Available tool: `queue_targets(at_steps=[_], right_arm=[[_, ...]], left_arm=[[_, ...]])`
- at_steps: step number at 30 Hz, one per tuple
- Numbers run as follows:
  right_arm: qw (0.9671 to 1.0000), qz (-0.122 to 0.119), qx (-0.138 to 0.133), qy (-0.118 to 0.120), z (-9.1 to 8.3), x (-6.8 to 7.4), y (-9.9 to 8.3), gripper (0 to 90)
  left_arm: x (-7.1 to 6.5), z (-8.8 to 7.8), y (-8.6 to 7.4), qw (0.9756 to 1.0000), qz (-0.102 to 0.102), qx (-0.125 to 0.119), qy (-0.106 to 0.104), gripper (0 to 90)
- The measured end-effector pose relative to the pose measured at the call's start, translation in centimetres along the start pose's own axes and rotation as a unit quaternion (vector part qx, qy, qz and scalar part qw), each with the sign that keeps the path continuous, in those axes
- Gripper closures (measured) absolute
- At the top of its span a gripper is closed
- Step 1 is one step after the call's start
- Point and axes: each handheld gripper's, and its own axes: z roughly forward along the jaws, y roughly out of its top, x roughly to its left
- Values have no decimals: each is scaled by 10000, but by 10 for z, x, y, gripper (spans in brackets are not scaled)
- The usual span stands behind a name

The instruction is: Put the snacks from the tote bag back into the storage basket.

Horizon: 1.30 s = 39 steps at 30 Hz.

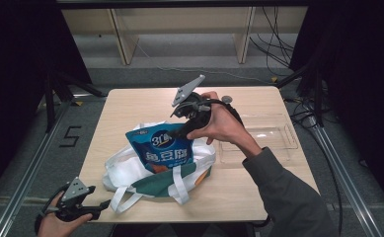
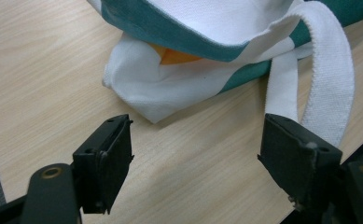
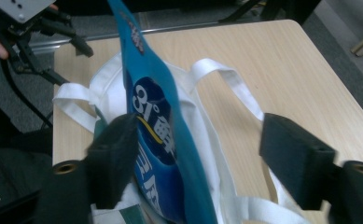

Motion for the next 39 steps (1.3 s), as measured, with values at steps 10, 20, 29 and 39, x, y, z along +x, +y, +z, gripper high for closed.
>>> queue_targets(at_steps=[10, 20, 29, 39], right_arm=[[9986, -362, 275, 277, 24, 1, 9, 621], [9972, -420, 373, 491, 32, 3, 12, 757], [9941, -813, 358, 615, 35, 2, 12, 900], [9942, -820, 358, 592, 34, 1, 16, 900]], left_arm=[[0, -1, 0, 10000, 15, 37, 23, 247], [-1, 2, -1, 10000, 44, -38, -4, 247], [1, 3, -2, 10000, -55, 32, -38, 259], [1, 3, -3, 10000, -44, 33, -54, 277]])
